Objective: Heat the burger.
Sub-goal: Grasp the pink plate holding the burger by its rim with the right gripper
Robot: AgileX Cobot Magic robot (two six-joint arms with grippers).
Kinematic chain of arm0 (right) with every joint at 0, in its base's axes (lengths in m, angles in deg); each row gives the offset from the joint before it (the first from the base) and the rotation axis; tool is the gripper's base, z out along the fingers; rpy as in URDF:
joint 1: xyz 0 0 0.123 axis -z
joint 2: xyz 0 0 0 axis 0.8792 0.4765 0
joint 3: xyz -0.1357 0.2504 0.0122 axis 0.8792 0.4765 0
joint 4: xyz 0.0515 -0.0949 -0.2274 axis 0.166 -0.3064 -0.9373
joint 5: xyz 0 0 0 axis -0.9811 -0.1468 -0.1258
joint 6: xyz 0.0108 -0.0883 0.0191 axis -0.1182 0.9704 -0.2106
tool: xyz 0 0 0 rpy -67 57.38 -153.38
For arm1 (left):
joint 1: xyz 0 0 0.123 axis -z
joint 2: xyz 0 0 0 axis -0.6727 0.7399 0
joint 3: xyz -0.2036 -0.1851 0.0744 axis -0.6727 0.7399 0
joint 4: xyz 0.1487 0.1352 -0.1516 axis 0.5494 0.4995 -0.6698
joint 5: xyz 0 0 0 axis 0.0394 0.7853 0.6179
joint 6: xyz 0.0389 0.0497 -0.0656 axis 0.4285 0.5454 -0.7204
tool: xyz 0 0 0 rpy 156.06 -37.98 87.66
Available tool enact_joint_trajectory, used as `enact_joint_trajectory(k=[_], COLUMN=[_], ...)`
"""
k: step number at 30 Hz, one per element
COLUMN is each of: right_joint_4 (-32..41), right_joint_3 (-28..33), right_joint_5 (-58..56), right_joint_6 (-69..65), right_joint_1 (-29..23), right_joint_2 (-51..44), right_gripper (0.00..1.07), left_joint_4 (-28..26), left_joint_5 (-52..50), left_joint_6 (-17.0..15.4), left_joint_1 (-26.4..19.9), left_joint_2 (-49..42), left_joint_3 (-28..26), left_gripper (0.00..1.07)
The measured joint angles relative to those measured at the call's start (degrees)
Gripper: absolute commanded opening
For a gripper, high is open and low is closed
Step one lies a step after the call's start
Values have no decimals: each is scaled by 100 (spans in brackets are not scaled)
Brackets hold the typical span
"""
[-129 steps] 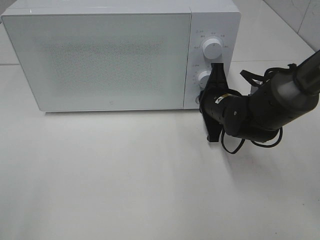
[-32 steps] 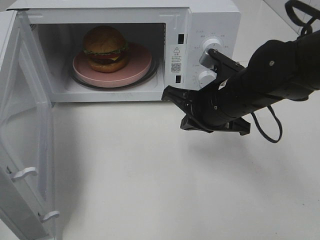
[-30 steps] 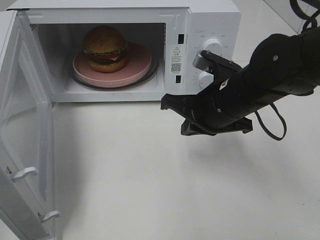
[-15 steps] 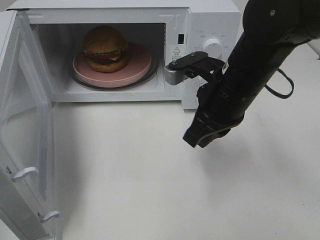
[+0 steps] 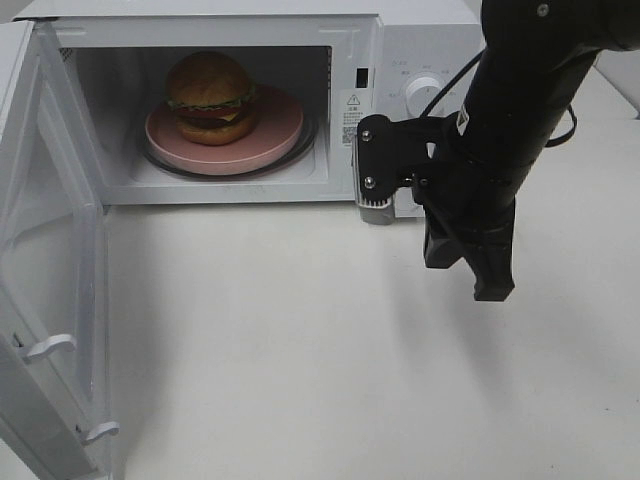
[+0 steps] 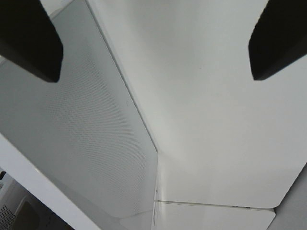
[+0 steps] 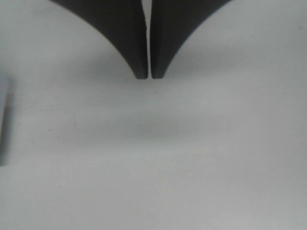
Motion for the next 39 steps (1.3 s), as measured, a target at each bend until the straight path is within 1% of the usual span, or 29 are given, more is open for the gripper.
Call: enact_joint_trajectory(k=[1, 2, 3, 4, 6, 7, 8, 9, 11, 12, 13, 14, 15, 16, 17, 18, 20, 23, 31, 35, 39], right_joint_4=[-355, -355, -487, -487, -877, -877, -951, -951, -1066, -1066, -1094, -1123, -1123, -1123, -1123, -1123, -1123, -1134, -1409, -1484, -1536], right_joint_3=[-63, -63, -103, -103, -241, -241, -286, -286, -304, -304, -304, -304, -304, -304, -304, -304, -304, -304, -304, -321, -539], right_joint_5=[29, 29, 52, 52, 378, 378, 590, 590, 928, 928, 1020, 1152, 1152, 1255, 1278, 1278, 1421, 1547, 2303, 2424, 2561], right_joint_6=[178, 178, 241, 241, 493, 493, 584, 584, 636, 636, 647, 665, 665, 659, 647, 647, 619, 613, 613, 613, 602], right_joint_1=[-92, -92, -138, -138, -338, -338, -413, -413, -533, -533, -579, -647, -647, -699, -722, -722, -756, -773, -796, -831, -871], right_joint_2=[0, 0, 0, 0, 0, 0, 0, 0, 0, 0, 0, 0, 0, 0, 0, 0, 0, 0, 23, 57, 350], right_gripper=[13, 13, 17, 17, 34, 34, 37, 37, 54, 54, 60, 72, 72, 77, 87, 87, 95, 95, 93, 93, 92], left_joint_4=[0, 0, 0, 0, 0, 0, 0, 0, 0, 0, 0, 0, 0, 0, 0, 0, 0, 0, 0, 0, 0], left_joint_5=[0, 0, 0, 0, 0, 0, 0, 0, 0, 0, 0, 0, 0, 0, 0, 0, 0, 0, 0, 0, 0], left_joint_6=[0, 0, 0, 0, 0, 0, 0, 0, 0, 0, 0, 0, 0, 0, 0, 0, 0, 0, 0, 0, 0], left_joint_1=[0, 0, 0, 0, 0, 0, 0, 0, 0, 0, 0, 0, 0, 0, 0, 0, 0, 0, 0, 0, 0], left_joint_2=[0, 0, 0, 0, 0, 0, 0, 0, 0, 0, 0, 0, 0, 0, 0, 0, 0, 0, 0, 0, 0], left_joint_3=[0, 0, 0, 0, 0, 0, 0, 0, 0, 0, 0, 0, 0, 0, 0, 0, 0, 0, 0, 0, 0], left_gripper=[98, 98, 98, 98, 98, 98, 98, 98, 98, 98, 98, 98, 98, 98, 98, 98, 98, 98, 98, 98, 98])
